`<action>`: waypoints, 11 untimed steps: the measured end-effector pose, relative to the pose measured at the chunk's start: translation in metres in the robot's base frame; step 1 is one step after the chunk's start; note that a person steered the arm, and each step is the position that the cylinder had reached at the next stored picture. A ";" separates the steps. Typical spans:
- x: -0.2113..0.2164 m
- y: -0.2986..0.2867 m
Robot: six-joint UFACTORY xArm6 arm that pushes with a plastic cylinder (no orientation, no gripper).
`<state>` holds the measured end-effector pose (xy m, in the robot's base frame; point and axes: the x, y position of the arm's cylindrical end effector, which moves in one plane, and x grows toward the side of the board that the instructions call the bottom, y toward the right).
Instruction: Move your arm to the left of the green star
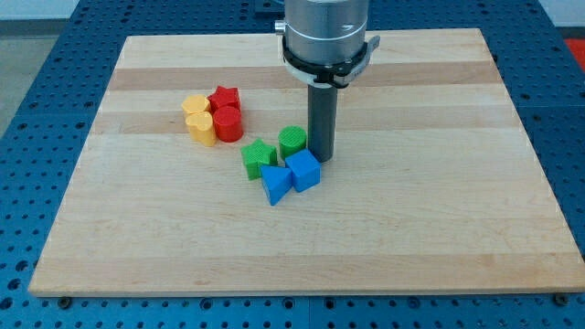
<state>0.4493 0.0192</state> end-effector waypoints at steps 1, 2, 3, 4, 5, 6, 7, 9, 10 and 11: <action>-0.001 0.012; 0.004 0.054; 0.030 0.073; 0.075 0.070; 0.114 0.033; 0.124 -0.036; 0.112 -0.107; 0.058 -0.177; 0.038 -0.176; 0.019 -0.157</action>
